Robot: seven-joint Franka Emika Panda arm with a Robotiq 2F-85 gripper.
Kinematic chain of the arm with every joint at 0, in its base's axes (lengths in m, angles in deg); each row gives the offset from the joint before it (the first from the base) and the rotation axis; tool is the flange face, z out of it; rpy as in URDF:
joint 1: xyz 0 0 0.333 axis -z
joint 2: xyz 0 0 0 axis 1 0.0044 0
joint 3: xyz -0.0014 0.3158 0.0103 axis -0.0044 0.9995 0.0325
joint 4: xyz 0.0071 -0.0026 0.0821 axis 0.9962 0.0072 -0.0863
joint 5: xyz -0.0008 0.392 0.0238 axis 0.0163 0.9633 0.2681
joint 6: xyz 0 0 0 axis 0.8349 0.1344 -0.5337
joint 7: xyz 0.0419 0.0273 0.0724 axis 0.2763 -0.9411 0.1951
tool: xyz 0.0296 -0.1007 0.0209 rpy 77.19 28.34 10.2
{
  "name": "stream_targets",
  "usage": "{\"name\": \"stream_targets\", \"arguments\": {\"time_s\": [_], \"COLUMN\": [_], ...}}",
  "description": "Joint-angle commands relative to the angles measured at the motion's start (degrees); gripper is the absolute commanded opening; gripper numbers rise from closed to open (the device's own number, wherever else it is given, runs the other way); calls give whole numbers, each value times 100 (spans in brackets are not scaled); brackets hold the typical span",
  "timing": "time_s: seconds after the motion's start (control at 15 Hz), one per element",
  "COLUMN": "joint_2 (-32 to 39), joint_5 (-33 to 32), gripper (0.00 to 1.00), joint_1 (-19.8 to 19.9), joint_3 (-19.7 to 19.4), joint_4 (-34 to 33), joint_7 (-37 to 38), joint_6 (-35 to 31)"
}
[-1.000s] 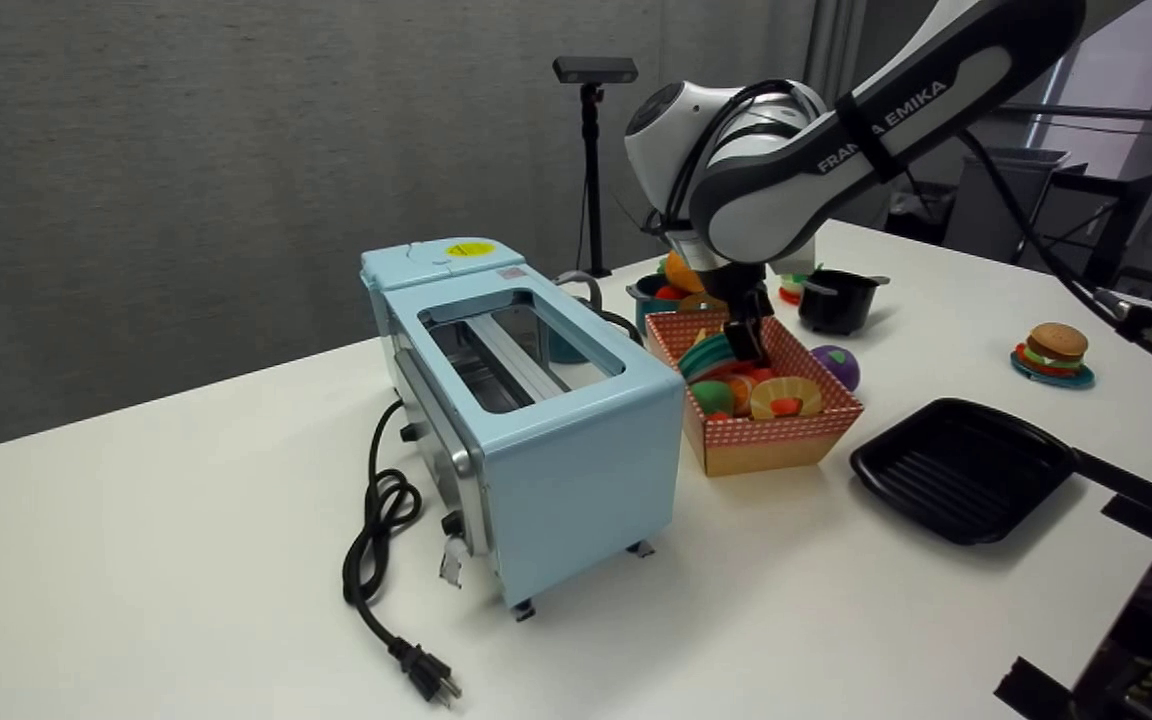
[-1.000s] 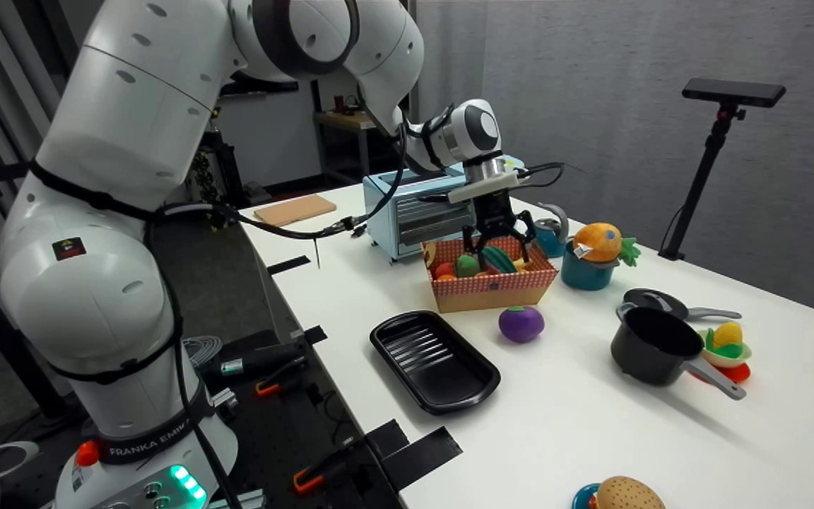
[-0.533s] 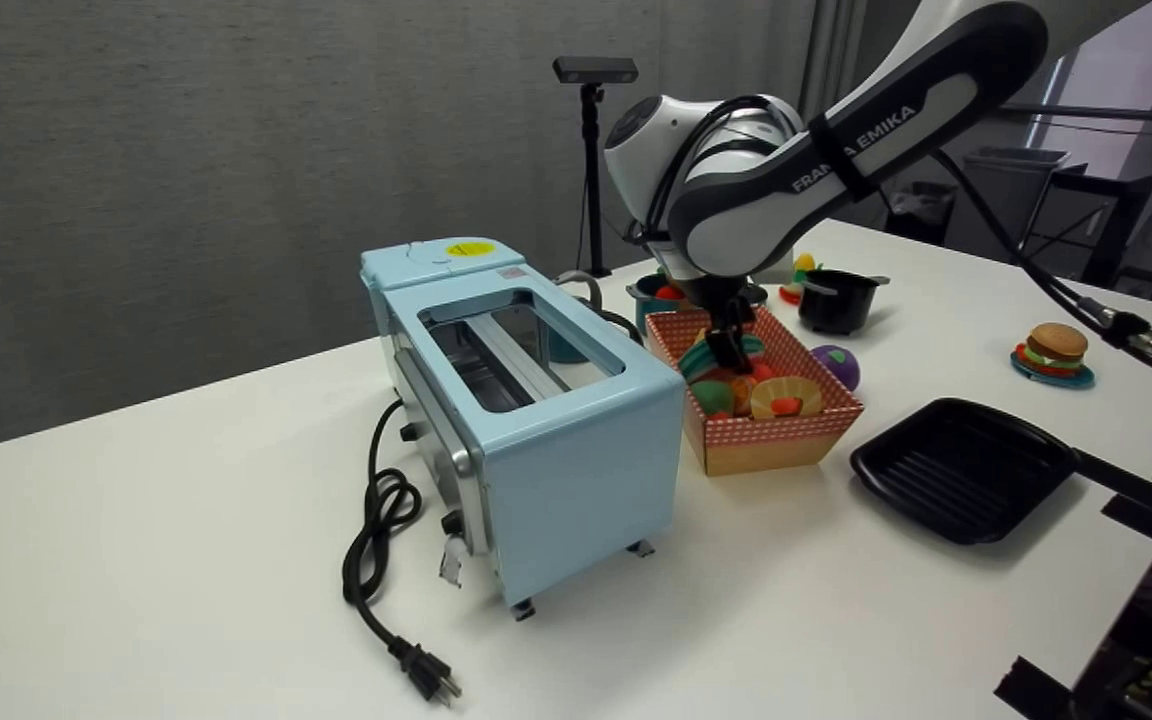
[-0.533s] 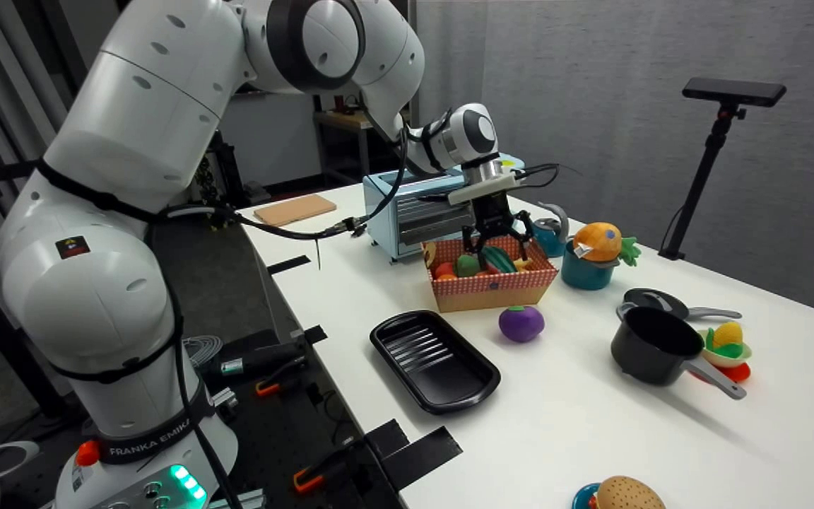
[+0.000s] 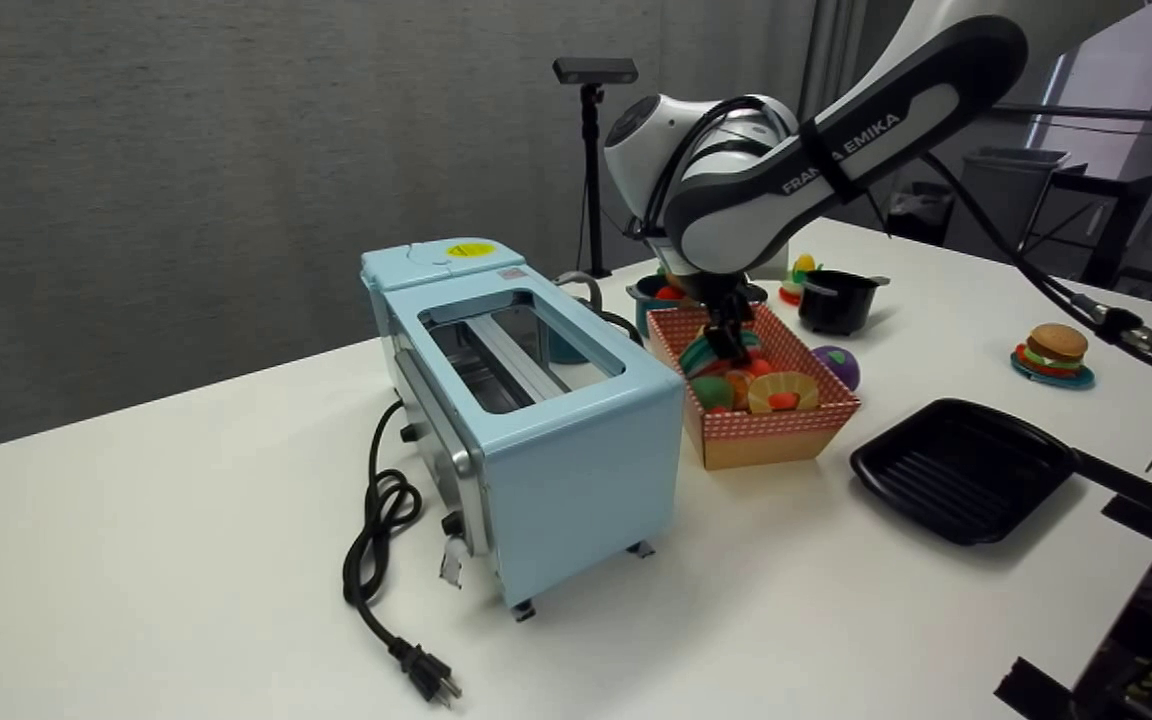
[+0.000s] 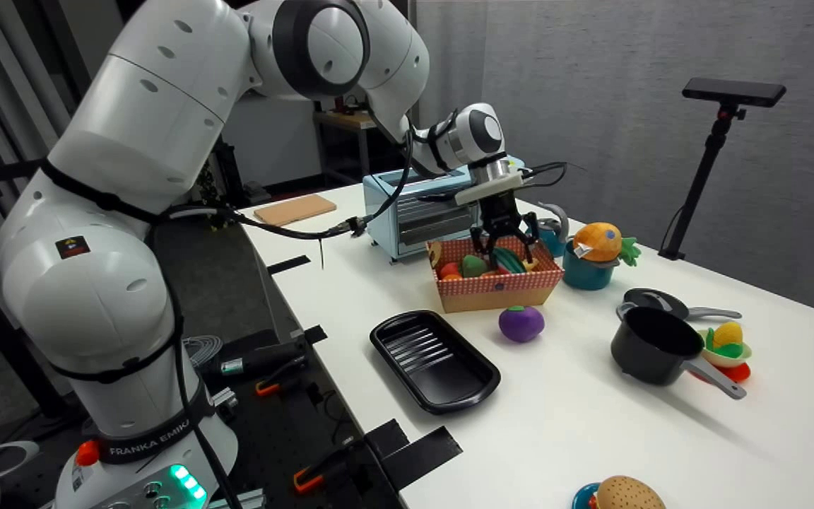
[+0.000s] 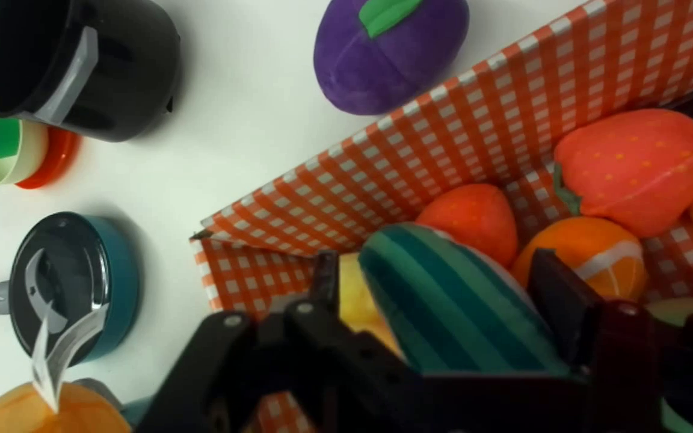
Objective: Remove the watermelon plushie from the basket and put it on the counter
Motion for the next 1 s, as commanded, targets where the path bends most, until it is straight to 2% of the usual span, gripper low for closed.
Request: {"name": "stream_targets", "arguments": {"time_s": [0.0, 0.27, 0.47, 0.93], "joint_2": [154, 142, 115, -331], "joint_5": [-125, -149, -149, 126], "gripper": [50, 19, 2, 2], "joint_1": [-28, -13, 1, 139], "joint_3": [-45, -63, -80, -34], "joint_4": [-310, -278, -250, 109], "joint_7": [-23, -72, -63, 339], "joint_6": [224, 203, 163, -139]}}
